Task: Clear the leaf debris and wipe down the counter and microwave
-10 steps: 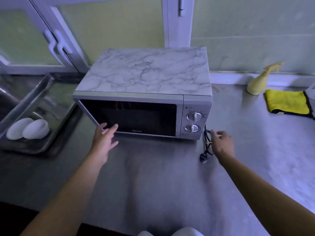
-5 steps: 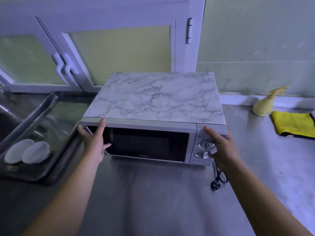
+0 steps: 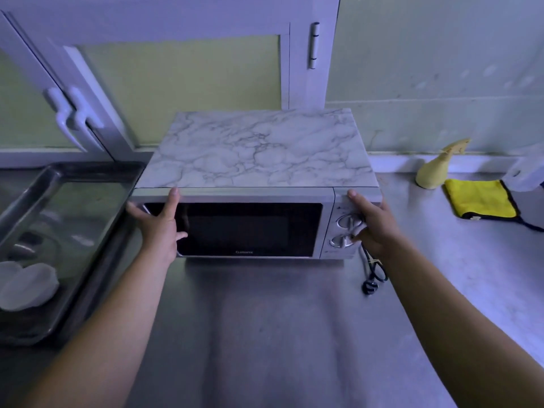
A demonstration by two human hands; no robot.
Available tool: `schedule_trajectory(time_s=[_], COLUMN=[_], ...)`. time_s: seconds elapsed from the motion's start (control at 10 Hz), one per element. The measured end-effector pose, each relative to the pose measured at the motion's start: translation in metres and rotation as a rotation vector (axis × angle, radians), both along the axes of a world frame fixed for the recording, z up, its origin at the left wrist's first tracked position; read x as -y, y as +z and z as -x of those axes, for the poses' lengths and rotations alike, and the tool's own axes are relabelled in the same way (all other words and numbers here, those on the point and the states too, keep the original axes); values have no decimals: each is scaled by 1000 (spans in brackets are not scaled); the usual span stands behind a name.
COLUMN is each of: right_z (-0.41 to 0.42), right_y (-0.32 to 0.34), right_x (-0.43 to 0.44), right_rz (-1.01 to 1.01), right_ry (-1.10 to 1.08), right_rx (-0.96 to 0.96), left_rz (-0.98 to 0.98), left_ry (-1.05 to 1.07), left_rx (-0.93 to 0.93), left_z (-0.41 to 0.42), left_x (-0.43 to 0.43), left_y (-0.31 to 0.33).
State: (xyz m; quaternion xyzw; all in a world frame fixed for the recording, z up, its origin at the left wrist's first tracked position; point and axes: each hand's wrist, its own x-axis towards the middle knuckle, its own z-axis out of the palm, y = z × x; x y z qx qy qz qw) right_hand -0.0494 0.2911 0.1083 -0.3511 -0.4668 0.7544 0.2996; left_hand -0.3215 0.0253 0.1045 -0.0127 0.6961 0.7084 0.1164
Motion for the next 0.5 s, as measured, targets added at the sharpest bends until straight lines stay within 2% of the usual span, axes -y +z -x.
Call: schedule_trajectory(time_s=[0.2,0.4,0.5], right_z=[1,-15,-44], right_y=[7,19,-1], right_x=[12,50,84], right_rz=[4,-29,-23], right_ry=[-13,-125,-179], right_rx=[73,282,374], left_rz=[9,-76,-51], left_ry=[-57,-124,-167], left_rx=[41,58,120], left_z=[8,5,-14], left_x=[5,30,52], left_y=[5,2,-36])
